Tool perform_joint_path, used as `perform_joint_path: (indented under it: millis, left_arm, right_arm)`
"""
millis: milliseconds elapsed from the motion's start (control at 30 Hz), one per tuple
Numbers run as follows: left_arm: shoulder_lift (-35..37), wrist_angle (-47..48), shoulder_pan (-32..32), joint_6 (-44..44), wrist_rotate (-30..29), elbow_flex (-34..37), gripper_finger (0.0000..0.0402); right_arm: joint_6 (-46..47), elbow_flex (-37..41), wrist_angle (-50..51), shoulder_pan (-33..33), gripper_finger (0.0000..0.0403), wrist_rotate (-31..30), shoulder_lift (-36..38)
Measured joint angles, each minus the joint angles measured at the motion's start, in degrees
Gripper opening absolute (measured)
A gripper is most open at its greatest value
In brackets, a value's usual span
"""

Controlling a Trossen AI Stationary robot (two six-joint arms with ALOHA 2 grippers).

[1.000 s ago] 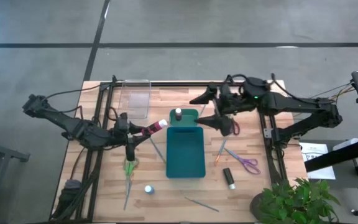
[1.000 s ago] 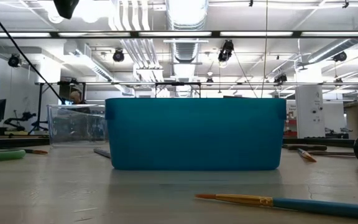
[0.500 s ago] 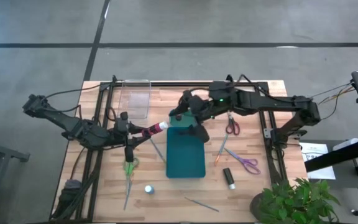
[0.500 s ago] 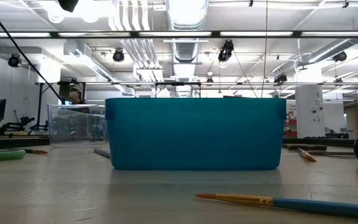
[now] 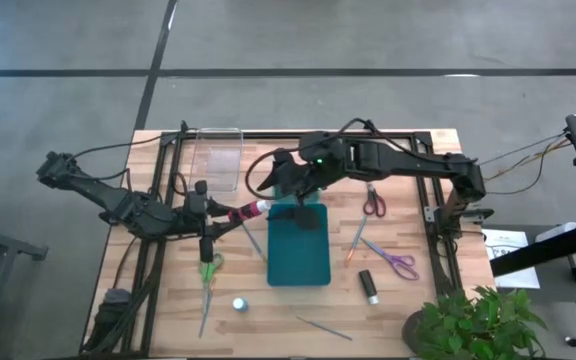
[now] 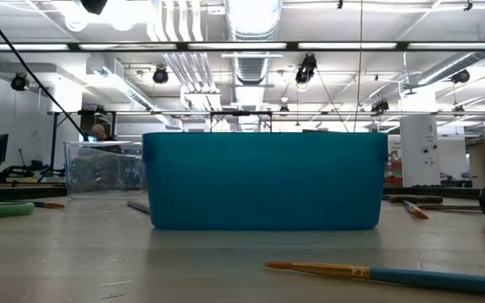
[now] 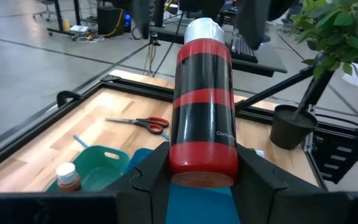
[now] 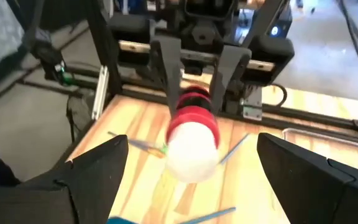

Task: Pick & Place Paint Supplies
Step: Put the red paint bottle into the green bin

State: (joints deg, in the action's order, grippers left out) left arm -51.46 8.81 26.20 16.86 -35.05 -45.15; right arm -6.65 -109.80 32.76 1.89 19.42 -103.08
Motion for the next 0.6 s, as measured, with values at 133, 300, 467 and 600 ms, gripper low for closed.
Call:
perform_joint_path:
  millis: [133,300,467,600]
  left_arm:
    - [0.0,0.01,0.0,0.0,0.52,0.01,0.0136]
    - [0.0,-0.01,0.0,0.02,0.61,0.04,0.0136]
    - [0.0,-0.02,0.0,0.04,0.61,0.04,0.0136]
    - [0.0,-0.17,-0.02,0.04,0.59,0.04,0.0136]
  right_arm:
    - [-1.78,-4.75,4.4,-0.06,0.0353,-0.04,-2.54]
    - [-1.07,-7.85,6.07,-0.01,0.0353,-0.76,-3.78]
    - [-0.6,-7.49,6.47,-0.02,0.0353,-2.9,-2.78]
    - [0.28,-7.38,6.4,-0.41,0.0353,-3.32,-2.99]
